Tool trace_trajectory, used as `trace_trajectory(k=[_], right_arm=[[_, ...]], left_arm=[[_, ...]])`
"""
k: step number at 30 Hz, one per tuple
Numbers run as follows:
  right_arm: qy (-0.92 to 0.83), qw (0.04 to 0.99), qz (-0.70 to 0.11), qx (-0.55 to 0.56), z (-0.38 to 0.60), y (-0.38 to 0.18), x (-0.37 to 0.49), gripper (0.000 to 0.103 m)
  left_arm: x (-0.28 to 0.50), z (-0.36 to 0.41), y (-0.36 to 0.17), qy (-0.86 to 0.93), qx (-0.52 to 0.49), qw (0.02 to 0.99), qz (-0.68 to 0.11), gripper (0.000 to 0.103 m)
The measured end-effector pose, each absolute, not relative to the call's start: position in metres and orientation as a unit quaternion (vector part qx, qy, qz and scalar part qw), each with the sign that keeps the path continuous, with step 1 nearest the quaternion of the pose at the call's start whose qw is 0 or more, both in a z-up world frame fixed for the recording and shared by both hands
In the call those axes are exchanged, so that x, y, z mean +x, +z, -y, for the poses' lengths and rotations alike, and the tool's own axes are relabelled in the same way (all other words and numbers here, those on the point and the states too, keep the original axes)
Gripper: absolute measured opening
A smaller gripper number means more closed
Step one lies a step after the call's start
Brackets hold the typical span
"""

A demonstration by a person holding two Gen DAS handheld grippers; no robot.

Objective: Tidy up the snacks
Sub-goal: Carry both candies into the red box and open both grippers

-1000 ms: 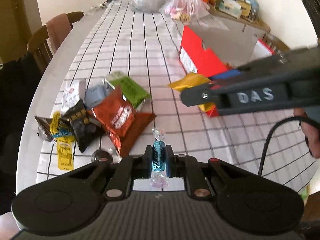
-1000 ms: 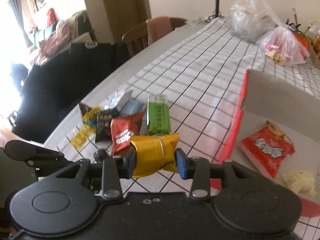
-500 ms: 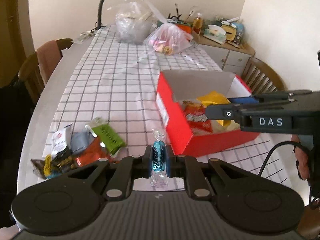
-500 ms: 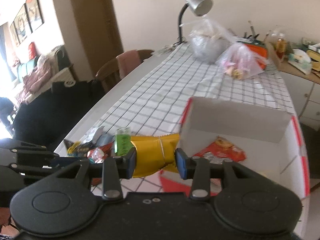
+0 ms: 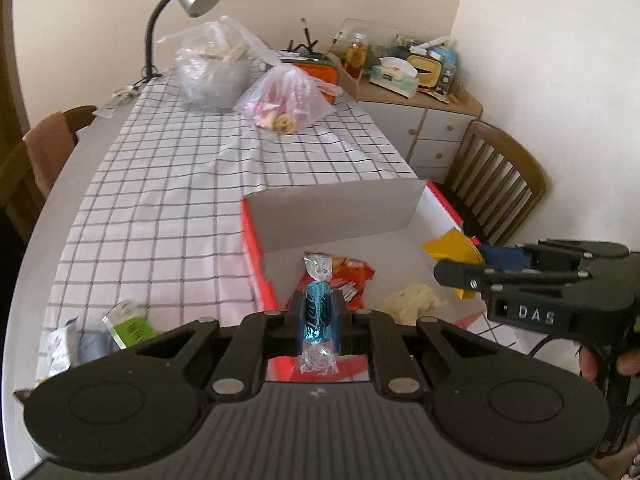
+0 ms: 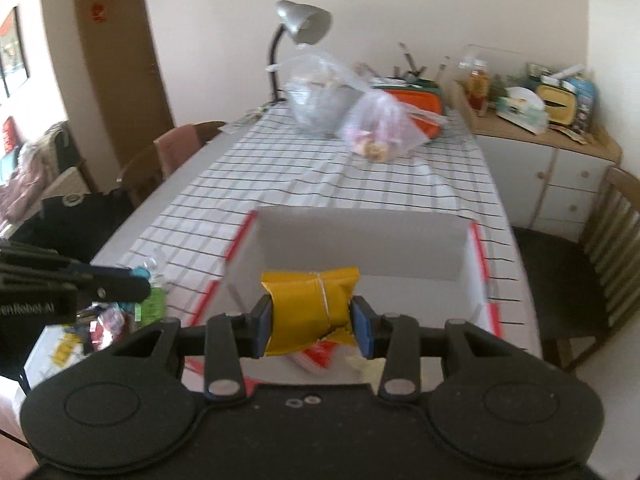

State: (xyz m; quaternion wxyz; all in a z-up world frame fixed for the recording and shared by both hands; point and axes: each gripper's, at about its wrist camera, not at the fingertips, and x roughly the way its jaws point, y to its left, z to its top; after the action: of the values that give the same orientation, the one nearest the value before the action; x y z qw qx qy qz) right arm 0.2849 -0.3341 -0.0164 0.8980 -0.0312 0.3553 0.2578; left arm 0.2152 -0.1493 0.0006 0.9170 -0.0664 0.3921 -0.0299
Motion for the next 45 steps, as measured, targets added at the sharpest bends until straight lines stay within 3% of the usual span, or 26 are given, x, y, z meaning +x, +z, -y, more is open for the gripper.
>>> trace_trajectory(k=[15, 29, 45], right_arm=[[0.215, 0.892, -0.396, -0.033, 0.374, -0.059, 0.335, 0.039], [0.261, 0.850, -0.446, -0.099, 0.342, -0.097, 0.362, 0.039], [0.268, 0.836, -0.466, -0.112, 0.333, -0.110, 0.369, 0.042]], left_arm=[[0.306, 0.197, -0.031, -0.040, -0.029, 0.898, -0.438, 0.012], [0.375, 0.212, -0.091, -0.019, 0.007, 0.837, -0.546, 0.012], [0.393, 0.214, -0.114, -0.017, 0.023, 0.813, -0.581, 0.013]])
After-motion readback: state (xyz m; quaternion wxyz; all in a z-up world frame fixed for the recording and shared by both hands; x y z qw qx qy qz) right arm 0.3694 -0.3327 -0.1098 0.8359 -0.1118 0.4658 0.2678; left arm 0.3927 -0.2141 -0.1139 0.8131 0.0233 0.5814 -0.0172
